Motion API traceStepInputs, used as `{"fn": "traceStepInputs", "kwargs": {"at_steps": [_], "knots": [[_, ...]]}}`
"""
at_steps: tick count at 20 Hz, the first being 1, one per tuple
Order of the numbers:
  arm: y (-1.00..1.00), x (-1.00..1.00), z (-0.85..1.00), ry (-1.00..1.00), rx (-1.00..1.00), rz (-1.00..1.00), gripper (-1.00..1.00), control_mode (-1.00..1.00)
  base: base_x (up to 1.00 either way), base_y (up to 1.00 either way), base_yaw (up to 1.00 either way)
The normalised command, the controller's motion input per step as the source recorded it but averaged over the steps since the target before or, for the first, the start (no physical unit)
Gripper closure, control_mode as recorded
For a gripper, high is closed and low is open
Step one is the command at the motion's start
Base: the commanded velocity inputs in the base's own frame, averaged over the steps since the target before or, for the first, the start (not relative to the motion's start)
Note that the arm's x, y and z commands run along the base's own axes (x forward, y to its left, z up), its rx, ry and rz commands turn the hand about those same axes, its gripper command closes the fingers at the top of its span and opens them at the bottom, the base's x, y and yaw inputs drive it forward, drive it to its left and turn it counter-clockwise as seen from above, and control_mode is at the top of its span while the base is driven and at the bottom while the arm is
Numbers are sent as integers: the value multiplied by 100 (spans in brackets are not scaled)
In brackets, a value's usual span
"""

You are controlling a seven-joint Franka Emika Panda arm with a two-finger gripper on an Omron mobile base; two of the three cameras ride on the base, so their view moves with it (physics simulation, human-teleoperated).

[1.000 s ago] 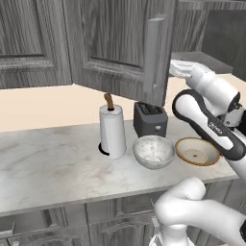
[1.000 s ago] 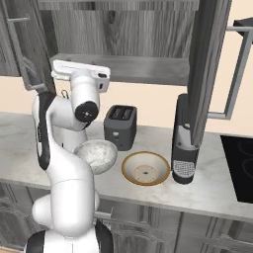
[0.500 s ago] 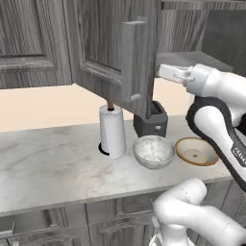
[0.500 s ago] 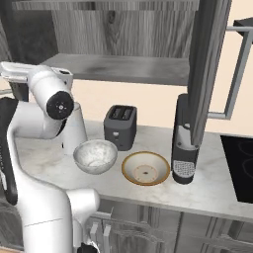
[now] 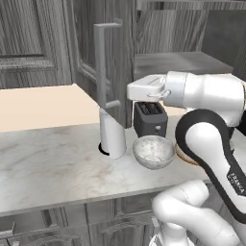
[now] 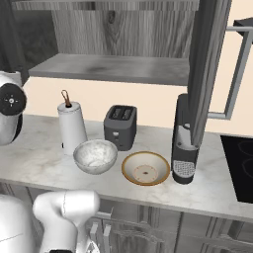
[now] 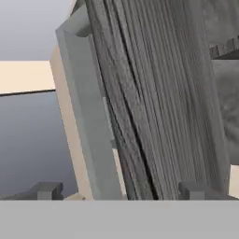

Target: Open the cabinet. Pick the bowls from the counter and place them in the cabinet. Then close the cabinet.

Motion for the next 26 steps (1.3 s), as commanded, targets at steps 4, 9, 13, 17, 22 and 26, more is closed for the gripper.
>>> {"fn": "traceStepInputs", "kwargs": {"at_steps": [4,9,13,17,22,26], "knots": [[100,-1,0,0,-16,18,-100,-100,0,0,0],[100,5,0,8,-11,23,-100,-100,0,0,0],[61,-1,9,3,-4,20,-100,-100,0,0,0],[-2,-20,-6,-3,6,1,-100,-100,0,0,0],[-86,-70,31,-4,10,-4,-100,-100,0,0,0],[-100,-66,28,1,8,-14,-100,-100,0,0,0]]}}
